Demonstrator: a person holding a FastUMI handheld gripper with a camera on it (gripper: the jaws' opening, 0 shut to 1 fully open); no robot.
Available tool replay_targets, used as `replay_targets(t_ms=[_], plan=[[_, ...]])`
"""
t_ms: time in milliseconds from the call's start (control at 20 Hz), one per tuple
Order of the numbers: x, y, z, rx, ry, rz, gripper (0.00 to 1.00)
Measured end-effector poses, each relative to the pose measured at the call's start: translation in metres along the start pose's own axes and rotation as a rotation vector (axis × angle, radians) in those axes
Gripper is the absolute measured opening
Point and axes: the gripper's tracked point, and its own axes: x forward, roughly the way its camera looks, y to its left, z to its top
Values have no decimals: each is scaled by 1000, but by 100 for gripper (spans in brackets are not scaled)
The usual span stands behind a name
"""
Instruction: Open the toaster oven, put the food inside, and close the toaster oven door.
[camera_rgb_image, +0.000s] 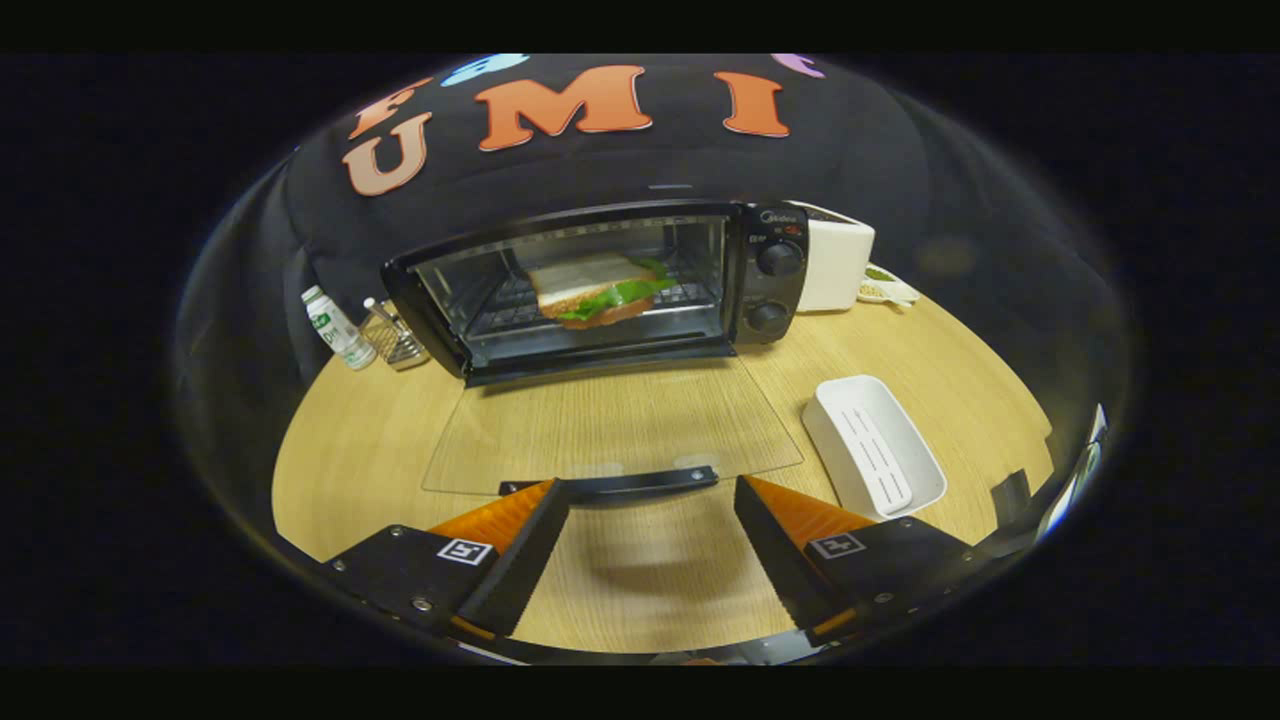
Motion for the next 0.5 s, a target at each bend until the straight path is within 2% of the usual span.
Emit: replay_targets(t_ms=[500], plan=[[41,12,-36,-74,105,23,99]])
